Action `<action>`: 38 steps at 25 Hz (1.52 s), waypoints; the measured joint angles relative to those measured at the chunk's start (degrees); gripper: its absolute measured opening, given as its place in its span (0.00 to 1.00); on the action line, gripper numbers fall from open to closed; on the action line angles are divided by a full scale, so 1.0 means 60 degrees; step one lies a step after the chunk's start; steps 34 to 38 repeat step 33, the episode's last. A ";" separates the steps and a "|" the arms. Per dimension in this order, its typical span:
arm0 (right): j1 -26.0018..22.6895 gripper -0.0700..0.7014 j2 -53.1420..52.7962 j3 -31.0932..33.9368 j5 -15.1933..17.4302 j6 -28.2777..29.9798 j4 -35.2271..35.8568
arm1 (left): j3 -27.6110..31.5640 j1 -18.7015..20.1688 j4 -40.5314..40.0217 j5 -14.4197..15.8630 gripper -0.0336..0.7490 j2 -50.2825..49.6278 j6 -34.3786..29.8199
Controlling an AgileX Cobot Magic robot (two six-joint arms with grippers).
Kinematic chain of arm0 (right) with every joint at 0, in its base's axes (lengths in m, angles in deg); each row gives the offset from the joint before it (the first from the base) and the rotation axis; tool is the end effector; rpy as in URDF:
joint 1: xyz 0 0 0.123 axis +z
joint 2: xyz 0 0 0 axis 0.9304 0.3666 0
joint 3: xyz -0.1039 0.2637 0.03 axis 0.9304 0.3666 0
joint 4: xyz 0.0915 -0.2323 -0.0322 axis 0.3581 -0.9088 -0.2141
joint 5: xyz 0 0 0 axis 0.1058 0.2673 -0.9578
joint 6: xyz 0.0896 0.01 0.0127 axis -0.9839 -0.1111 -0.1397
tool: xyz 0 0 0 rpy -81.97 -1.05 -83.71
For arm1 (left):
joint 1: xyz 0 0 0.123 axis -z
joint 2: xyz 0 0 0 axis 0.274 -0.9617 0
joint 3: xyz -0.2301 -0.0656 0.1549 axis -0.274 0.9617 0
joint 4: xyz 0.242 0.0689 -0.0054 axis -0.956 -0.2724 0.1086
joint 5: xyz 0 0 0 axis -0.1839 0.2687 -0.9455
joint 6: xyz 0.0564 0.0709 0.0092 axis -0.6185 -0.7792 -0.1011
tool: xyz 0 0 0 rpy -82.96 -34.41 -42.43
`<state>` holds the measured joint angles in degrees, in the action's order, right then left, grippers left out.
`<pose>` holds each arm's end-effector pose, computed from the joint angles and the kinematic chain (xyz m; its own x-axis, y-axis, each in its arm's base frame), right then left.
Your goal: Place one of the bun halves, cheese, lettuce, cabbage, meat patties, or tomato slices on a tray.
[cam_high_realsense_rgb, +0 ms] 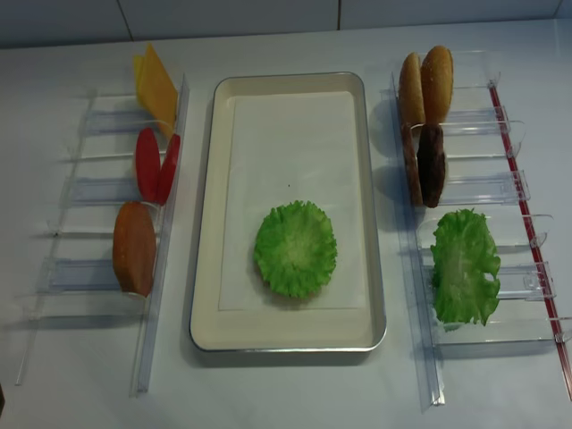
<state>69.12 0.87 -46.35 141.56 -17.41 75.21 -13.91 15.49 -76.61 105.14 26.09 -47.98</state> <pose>-0.0072 -0.0051 0.2655 -0.5179 -0.0030 -0.8554 0.0370 0.9990 -0.0259 -0.0114 0.0066 0.2640 -0.5510 -0.0561 -0.8326 -0.0977 0.9952 -0.0024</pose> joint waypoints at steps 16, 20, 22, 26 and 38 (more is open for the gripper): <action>0.0000 0.85 0.0000 0.0000 0.0000 0.0000 0.0000 | 0.0000 0.0000 0.0000 0.0000 0.51 0.0000 0.0000; 0.0000 0.85 0.0000 0.0000 0.0000 0.0000 0.0000 | 0.0000 0.0000 0.0000 0.0000 0.51 0.0000 0.0000; 0.0000 0.85 0.0000 0.0000 0.0000 0.0000 0.0000 | 0.0000 0.0000 0.0000 0.0000 0.51 0.0000 0.0000; 0.0000 0.85 0.0000 0.0000 0.0000 0.0000 0.0000 | 0.0000 0.0000 0.0000 0.0000 0.50 0.0000 0.0000; 0.0000 0.85 0.0000 0.0000 0.0000 0.0000 0.0000 | 0.0000 0.0000 0.0000 0.0000 0.50 0.0000 0.0000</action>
